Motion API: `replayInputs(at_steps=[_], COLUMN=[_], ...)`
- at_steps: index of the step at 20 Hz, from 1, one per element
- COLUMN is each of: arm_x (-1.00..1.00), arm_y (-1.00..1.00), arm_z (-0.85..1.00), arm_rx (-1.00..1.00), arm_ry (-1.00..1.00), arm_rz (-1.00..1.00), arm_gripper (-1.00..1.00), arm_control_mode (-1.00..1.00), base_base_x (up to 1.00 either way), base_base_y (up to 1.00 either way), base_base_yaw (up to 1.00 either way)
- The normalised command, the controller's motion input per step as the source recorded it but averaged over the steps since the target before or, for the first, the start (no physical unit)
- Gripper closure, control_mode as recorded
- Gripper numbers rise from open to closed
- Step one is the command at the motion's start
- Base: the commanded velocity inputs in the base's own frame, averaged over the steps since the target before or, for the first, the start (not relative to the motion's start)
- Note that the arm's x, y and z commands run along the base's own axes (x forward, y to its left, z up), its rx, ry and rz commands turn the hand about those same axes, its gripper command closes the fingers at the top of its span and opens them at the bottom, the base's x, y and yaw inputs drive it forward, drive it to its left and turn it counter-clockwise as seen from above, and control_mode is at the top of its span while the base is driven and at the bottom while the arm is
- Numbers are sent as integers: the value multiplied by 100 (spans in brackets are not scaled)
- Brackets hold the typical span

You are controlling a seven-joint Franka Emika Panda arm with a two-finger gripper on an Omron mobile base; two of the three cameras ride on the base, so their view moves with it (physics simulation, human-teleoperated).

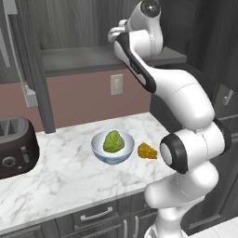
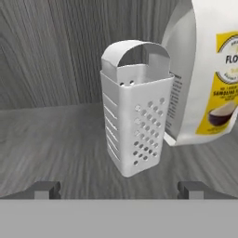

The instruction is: Pick the cheese from the fridge and the cheese grater from the cabinet and place them next to the salad bowl.

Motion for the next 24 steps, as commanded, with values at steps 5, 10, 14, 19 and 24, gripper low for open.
replayInputs(at_steps=[5, 10, 14, 19, 24], arm_x=[17, 25, 30, 27, 28], arm_y=[0, 0, 0, 0, 0], arm_z=[-7, -5, -10, -2, 0], arm_rx=[0, 0, 0, 0, 0], arm_ry=[-2, 0, 0, 0, 0], arm_rz=[-1, -2, -2, 0, 0], arm_gripper=[-100, -100, -100, -100, -100], arm_control_mode=[-100, -100, -100, -100, -100], base_base_x=[0, 0, 0, 0, 0], base_base_y=[0, 0, 0, 0, 0], base_base_yaw=[0, 0, 0, 0, 0])
